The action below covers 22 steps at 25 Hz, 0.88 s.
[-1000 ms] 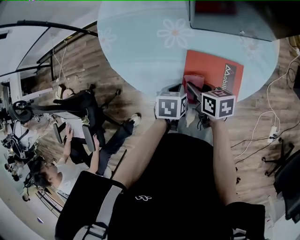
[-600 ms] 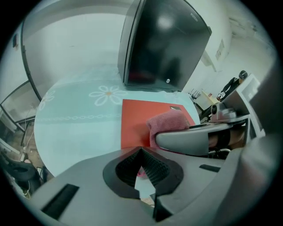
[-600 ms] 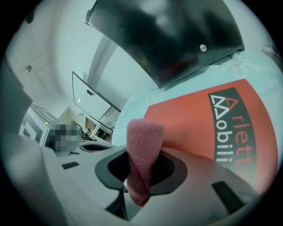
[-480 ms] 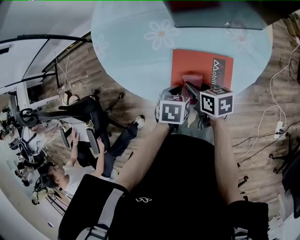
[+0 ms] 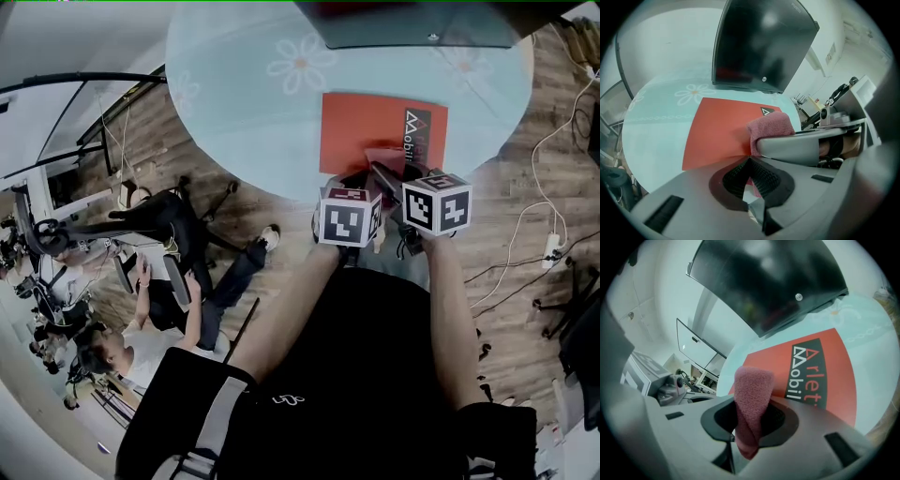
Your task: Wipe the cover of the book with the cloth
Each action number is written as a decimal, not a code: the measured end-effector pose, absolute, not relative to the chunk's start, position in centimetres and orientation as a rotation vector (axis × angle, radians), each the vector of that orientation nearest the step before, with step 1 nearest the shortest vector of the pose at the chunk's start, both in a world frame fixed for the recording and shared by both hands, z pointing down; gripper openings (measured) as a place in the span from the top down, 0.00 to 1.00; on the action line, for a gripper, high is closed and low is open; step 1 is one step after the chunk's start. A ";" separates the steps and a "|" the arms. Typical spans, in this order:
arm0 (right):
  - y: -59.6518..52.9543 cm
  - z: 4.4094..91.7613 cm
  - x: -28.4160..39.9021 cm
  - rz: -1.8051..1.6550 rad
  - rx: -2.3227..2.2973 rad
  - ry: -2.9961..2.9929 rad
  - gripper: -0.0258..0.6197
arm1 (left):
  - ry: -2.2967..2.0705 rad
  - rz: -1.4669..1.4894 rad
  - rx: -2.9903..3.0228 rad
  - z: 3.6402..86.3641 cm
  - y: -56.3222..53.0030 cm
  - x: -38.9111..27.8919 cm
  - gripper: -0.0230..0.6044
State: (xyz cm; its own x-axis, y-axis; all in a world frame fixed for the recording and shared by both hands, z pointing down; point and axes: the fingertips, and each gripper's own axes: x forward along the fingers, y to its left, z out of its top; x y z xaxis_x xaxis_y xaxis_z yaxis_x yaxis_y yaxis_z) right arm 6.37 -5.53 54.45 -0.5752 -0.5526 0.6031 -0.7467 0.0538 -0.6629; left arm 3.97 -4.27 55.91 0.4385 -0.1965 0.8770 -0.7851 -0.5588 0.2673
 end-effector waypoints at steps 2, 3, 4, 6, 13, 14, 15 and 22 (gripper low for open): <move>-5.0 54.5 7.0 1.540 1.338 -2.134 0.81 | -0.815 1.098 2.008 56.0 -3.8 4.6 0.94; -4.8 54.5 7.4 1.539 1.340 -2.131 0.81 | -0.809 1.098 2.008 56.0 -3.6 5.0 0.94; -4.5 54.5 7.8 1.539 1.342 -2.129 0.81 | -0.803 1.099 2.009 56.0 -3.3 5.4 0.94; -4.0 54.6 8.6 1.542 1.350 -2.128 0.81 | -0.794 1.101 2.011 56.1 -2.8 6.2 0.94; -2.0 54.6 12.2 1.535 1.379 -2.118 0.81 | -0.762 1.104 2.034 56.1 -0.8 9.8 0.94; -1.7 54.6 12.7 1.533 1.384 -2.114 0.81 | -0.753 1.104 2.039 56.1 -0.5 10.4 0.94; -1.5 54.6 13.3 1.529 1.389 -2.109 0.81 | -0.745 1.101 2.044 56.1 -0.3 11.0 0.94; -0.8 53.2 17.3 1.451 1.419 -2.075 0.81 | -0.722 1.050 2.086 55.2 0.5 14.6 0.94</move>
